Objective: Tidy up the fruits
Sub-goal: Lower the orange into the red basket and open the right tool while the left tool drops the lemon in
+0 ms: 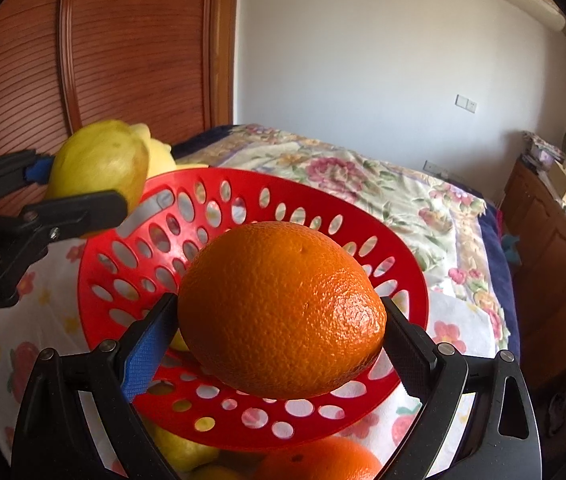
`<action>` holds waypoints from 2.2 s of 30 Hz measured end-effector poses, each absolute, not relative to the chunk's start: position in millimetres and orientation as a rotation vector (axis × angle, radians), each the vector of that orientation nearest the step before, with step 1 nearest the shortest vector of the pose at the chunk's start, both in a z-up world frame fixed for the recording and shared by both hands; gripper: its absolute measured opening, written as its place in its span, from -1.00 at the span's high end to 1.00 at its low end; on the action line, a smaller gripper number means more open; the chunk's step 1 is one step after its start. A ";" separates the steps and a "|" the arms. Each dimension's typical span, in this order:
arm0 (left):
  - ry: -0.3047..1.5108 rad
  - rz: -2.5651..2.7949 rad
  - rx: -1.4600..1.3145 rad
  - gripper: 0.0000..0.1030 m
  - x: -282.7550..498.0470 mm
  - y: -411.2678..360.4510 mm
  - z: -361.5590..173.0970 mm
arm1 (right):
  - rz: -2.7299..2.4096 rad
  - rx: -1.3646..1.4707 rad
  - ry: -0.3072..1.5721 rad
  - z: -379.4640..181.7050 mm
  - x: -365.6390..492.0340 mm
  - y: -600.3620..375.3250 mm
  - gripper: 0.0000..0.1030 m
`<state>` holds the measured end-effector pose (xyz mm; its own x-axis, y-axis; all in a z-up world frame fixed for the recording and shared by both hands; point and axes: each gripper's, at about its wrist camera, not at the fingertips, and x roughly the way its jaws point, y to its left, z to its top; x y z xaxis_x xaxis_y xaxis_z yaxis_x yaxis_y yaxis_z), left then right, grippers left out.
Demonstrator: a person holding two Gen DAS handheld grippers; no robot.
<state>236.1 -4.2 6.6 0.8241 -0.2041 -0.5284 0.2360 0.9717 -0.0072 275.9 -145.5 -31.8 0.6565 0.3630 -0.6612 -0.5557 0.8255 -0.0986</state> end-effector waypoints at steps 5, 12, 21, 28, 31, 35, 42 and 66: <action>0.557 -0.213 0.059 -0.19 245.6 -2.9 4.3 | 0.538 -0.333 0.702 -38.5 279.4 -140.6 -0.90; 0.567 -0.190 0.058 -0.19 255.7 -0.4 -0.7 | 0.537 -0.379 0.728 -48.1 285.6 -135.9 -0.90; 0.583 -0.190 0.063 -0.19 257.6 -4.8 -7.0 | 0.521 -0.438 0.772 -56.5 290.1 -129.7 -0.90; 0.595 -0.184 0.062 -0.19 260.9 -1.8 -10.5 | 0.525 -0.437 0.807 -59.2 295.7 -127.4 -0.90; 0.600 -0.187 0.066 -0.19 260.7 -3.4 -11.8 | 0.527 -0.420 0.812 -58.3 299.0 -128.5 -0.90; 0.610 -0.197 0.072 -0.19 260.4 -5.8 -14.3 | 0.507 -0.360 0.777 -42.4 302.7 -138.4 -0.91; 0.637 -0.223 0.088 -0.20 258.5 -14.2 -21.2 | 0.505 -0.298 0.739 -28.2 297.5 -156.1 -0.91; 0.633 -0.243 0.080 -0.26 252.1 -20.5 -15.8 | 0.311 -0.134 0.613 -6.2 308.0 -283.6 -0.90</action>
<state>252.1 -20.5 -15.8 0.7792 -0.2001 -0.5940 0.2485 0.9686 -0.0004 308.0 -283.6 -6.2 0.7734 0.2467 -0.5840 -0.3253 0.9451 -0.0316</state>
